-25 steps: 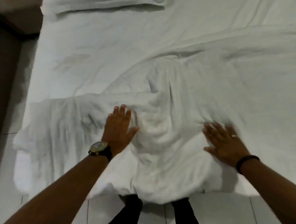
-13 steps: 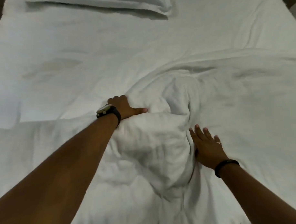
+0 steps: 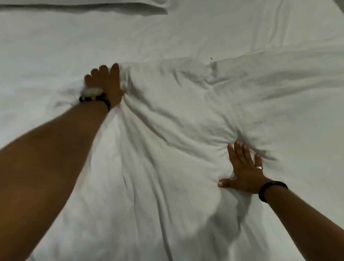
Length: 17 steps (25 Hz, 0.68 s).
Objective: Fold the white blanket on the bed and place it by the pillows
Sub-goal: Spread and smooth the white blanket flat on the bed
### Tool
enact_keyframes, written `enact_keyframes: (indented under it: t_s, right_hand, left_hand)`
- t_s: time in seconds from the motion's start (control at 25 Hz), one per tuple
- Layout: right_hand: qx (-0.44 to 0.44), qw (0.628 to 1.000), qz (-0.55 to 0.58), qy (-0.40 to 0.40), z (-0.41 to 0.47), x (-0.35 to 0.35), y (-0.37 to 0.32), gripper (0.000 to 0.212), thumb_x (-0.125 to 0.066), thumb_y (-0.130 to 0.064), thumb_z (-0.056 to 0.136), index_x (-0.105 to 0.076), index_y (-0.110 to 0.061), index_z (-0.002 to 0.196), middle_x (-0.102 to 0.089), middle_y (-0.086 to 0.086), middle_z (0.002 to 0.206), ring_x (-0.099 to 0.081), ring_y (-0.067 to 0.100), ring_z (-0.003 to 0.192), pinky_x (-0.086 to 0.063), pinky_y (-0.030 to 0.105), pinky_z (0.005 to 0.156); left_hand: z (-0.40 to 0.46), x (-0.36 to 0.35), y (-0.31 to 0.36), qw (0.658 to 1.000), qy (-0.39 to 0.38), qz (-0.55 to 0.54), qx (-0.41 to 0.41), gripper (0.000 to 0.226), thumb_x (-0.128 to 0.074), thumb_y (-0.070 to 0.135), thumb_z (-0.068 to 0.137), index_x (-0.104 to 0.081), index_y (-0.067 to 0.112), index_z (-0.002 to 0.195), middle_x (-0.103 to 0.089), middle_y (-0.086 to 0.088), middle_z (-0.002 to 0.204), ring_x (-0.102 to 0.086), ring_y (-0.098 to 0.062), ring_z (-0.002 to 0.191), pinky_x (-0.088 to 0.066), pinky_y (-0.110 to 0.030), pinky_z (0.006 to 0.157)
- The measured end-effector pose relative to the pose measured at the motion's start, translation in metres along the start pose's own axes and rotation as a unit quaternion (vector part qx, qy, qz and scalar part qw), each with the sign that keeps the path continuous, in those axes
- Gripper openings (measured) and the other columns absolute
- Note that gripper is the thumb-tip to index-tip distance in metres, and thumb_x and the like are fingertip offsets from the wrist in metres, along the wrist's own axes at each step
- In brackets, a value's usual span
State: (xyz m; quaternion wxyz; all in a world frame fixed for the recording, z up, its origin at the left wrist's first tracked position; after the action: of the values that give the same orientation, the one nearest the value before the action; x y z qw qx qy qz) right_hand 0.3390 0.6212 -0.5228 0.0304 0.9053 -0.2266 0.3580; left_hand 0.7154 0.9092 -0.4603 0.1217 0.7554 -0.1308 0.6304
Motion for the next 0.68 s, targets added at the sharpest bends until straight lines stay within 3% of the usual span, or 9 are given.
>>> enact_keyframes:
  t_s: [0.12,0.2,0.24,0.32,0.36,0.44,0.52,0.6,0.68]
  right_hand:
    - [0.011,0.993,0.117,0.002,-0.009,0.025,-0.015,0.116,-0.061,-0.069,0.075,0.018,-0.030,0.151,0.026,0.000,0.160,0.019,0.023,0.149,0.003,0.052,0.120]
    - [0.050,0.950,0.274,0.145,-0.001,0.077,-0.048,0.080,-0.061,-0.035,0.089,-0.017,-0.021,0.154,-0.021,0.009,0.161,-0.023,0.026,0.147,-0.022,0.031,0.114]
    - [0.086,0.921,0.294,0.242,0.007,0.110,-0.061,0.068,-0.056,-0.024,0.089,-0.029,-0.018,0.151,-0.033,0.010,0.156,-0.032,0.026,0.143,-0.025,0.026,0.112]
    - [0.102,0.893,0.183,0.398,0.041,0.175,-0.071,0.069,-0.050,-0.012,0.082,-0.034,-0.017,0.149,-0.032,0.012,0.157,-0.027,0.031,0.146,-0.028,0.038,0.115]
    - [0.080,0.902,0.095,0.414,0.070,0.204,-0.063,0.073,-0.049,-0.011,0.080,-0.030,-0.019,0.151,-0.027,0.012,0.159,-0.022,0.034,0.147,-0.027,0.049,0.114]
    - [-0.005,0.947,-0.046,0.319,0.142,0.248,-0.028,0.069,-0.053,-0.020,0.083,-0.032,-0.021,0.148,-0.035,0.012,0.155,-0.028,0.040,0.142,-0.023,0.061,0.112]
    - [-0.020,0.954,-0.170,0.246,0.178,0.272,-0.005,0.045,-0.055,-0.029,0.083,-0.052,-0.013,0.125,-0.060,0.019,0.125,-0.052,0.042,0.118,-0.033,0.060,0.103]
    - [0.026,0.911,-0.240,0.334,0.191,0.303,-0.014,0.032,-0.051,-0.027,0.082,-0.055,-0.005,0.105,-0.065,0.025,0.101,-0.057,0.045,0.100,-0.037,0.058,0.094]
    - [0.017,0.900,-0.196,0.389,0.204,0.317,-0.021,0.029,-0.049,-0.020,0.083,-0.052,-0.002,0.106,-0.062,0.029,0.100,-0.054,0.048,0.101,-0.033,0.062,0.095]
  left_hand:
    - [-0.062,-0.026,0.054,0.995,0.036,-0.090,-0.027,0.075,-0.047,0.051,0.093,-0.021,0.016,0.154,-0.016,-0.018,0.162,-0.011,-0.042,0.148,-0.013,-0.057,0.116]
    - [-0.095,-0.057,0.090,0.992,-0.014,-0.090,-0.090,0.083,-0.030,0.072,0.089,-0.018,0.023,0.155,-0.007,-0.010,0.165,-0.001,-0.034,0.151,-0.004,-0.058,0.117]
    - [-0.104,-0.072,0.094,0.992,-0.037,-0.083,-0.092,0.088,-0.020,0.078,0.086,-0.014,0.026,0.156,-0.001,-0.005,0.166,0.004,-0.031,0.152,-0.001,-0.058,0.118]
    - [-0.102,-0.089,0.082,0.996,-0.032,-0.054,-0.068,0.093,-0.015,0.084,0.082,-0.007,0.029,0.156,0.005,0.000,0.166,0.009,-0.026,0.151,0.004,-0.057,0.118]
    - [-0.097,-0.094,0.077,0.997,-0.018,-0.040,-0.057,0.094,-0.018,0.084,0.081,-0.005,0.029,0.156,0.006,0.000,0.166,0.010,-0.026,0.151,0.006,-0.057,0.118]
    - [-0.089,-0.099,0.073,0.999,0.003,-0.024,-0.049,0.096,-0.025,0.084,0.080,-0.005,0.027,0.156,0.004,-0.002,0.166,0.010,-0.026,0.151,0.010,-0.056,0.117]
    - [-0.085,-0.106,0.077,0.998,0.010,-0.027,-0.053,0.097,-0.026,0.082,0.080,-0.008,0.024,0.156,0.001,-0.005,0.165,0.010,-0.027,0.151,0.011,-0.055,0.116]
    - [-0.082,-0.113,0.078,0.998,0.006,-0.028,-0.058,0.099,-0.025,0.082,0.078,-0.009,0.023,0.156,0.001,-0.006,0.165,0.015,-0.024,0.150,0.014,-0.054,0.116]
    - [-0.078,-0.118,0.077,0.998,-0.004,-0.023,-0.061,0.101,-0.021,0.083,0.078,-0.007,0.021,0.156,0.002,-0.007,0.165,0.021,-0.022,0.148,0.020,-0.051,0.114]
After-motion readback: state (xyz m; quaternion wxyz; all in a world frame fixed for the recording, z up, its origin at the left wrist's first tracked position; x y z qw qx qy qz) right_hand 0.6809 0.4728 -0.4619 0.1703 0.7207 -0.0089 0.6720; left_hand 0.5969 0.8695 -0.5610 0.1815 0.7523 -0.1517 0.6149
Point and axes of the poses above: each hand's wrist, its own z-axis towards the middle knuckle, its own x-axis out of the back of the hand, y = z × x, the point moved 7 cm from there along z, towards the middle knuckle
